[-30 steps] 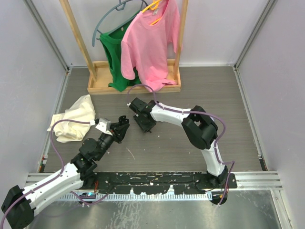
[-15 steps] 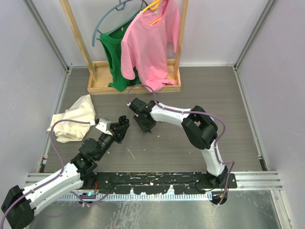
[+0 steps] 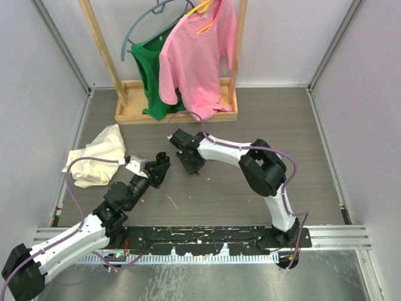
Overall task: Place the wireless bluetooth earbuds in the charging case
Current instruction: Pick up the earbud from the center of the board.
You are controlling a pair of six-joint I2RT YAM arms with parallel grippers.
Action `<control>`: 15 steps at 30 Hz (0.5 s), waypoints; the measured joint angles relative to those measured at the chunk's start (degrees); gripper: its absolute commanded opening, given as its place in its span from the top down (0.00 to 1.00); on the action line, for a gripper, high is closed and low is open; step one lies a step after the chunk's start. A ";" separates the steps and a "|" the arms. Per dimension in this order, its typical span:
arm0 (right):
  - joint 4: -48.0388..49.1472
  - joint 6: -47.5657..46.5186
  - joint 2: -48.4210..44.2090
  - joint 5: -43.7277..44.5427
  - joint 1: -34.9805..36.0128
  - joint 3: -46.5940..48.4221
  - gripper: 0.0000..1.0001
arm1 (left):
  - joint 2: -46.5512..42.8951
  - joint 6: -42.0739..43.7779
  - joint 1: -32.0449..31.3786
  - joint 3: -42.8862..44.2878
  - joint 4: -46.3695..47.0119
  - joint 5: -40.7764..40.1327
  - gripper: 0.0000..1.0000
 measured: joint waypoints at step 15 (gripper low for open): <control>0.17 1.64 -5.75 1.95 0.24 -6.25 0.78 | 1.11 1.05 0.00 -0.07 0.37 1.33 1.00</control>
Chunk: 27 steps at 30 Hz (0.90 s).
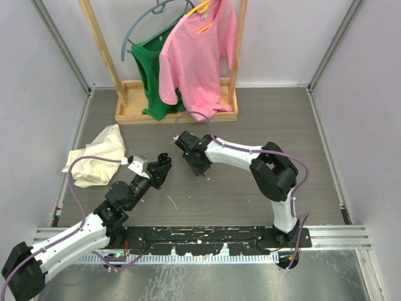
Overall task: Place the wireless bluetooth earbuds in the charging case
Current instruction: Pick up the earbud from the center of the board.
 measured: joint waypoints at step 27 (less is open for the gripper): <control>11.52 4.13 -35.67 20.72 16.44 -13.86 0.79 | 2.05 6.12 0.00 -3.32 11.54 20.68 1.00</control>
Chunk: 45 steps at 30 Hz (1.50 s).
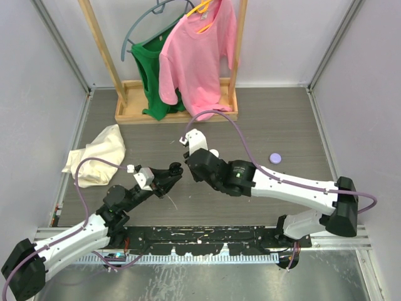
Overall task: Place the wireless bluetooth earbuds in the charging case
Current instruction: Pick up the earbud from the center of the board, then place the earbud in the charging case.
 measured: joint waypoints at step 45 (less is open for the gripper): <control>46.21 -3.21 -13.64 -1.99 11.30 -24.72 0.79 | -0.20 1.31 0.00 -1.81 8.28 12.31 1.00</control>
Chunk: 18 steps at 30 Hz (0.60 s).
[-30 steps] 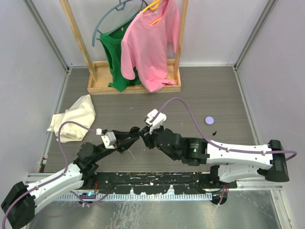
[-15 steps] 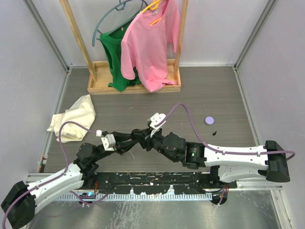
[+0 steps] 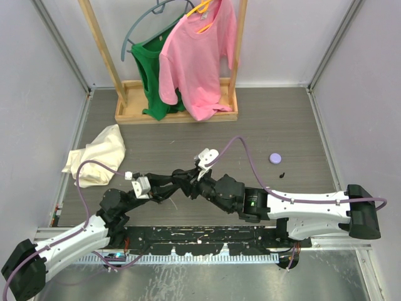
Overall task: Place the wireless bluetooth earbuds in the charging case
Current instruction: Place the earbud in the charging case.
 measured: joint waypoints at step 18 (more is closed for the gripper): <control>0.04 1.73 1.51 -0.63 0.04 -0.44 0.59 | -0.98 -0.24 0.00 -0.04 -0.35 -1.07 1.00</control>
